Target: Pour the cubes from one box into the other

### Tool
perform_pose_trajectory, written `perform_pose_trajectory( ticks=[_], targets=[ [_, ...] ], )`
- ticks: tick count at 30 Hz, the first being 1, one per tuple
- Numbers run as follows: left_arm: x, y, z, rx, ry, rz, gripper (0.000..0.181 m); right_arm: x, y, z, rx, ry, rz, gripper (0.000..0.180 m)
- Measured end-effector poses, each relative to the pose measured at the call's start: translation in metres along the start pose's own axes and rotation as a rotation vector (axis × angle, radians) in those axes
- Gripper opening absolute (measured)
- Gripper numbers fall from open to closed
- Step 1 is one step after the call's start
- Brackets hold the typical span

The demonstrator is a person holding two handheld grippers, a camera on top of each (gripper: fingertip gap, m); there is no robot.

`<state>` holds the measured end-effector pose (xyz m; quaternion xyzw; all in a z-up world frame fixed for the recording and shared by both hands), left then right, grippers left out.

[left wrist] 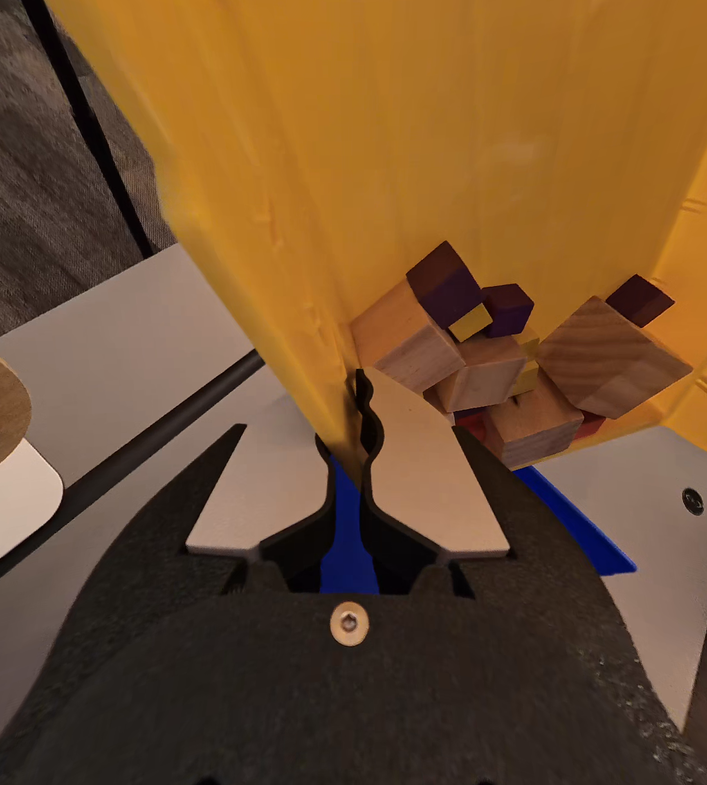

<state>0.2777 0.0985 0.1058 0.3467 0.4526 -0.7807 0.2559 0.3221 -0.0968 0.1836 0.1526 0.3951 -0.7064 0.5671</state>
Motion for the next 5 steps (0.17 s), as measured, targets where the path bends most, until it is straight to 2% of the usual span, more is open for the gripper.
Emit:
perform_pose_trajectory(
  ticks=[5],
  targets=[
    [0.013, -0.009, -0.013, 0.033, 0.011, 0.106, 0.005, -0.007, -0.019, -0.016, 0.083, -0.049, 0.087, 0.006]
  ],
)
Point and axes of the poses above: each gripper's, where its closed fingertips meet, y out along the fingers, x out of its underside, z = x × y across the jaws, the point moved 8 cm from there along -y, back along the fingers, and after that the axes turned 12 degrees about x, right-handed, at the moved point
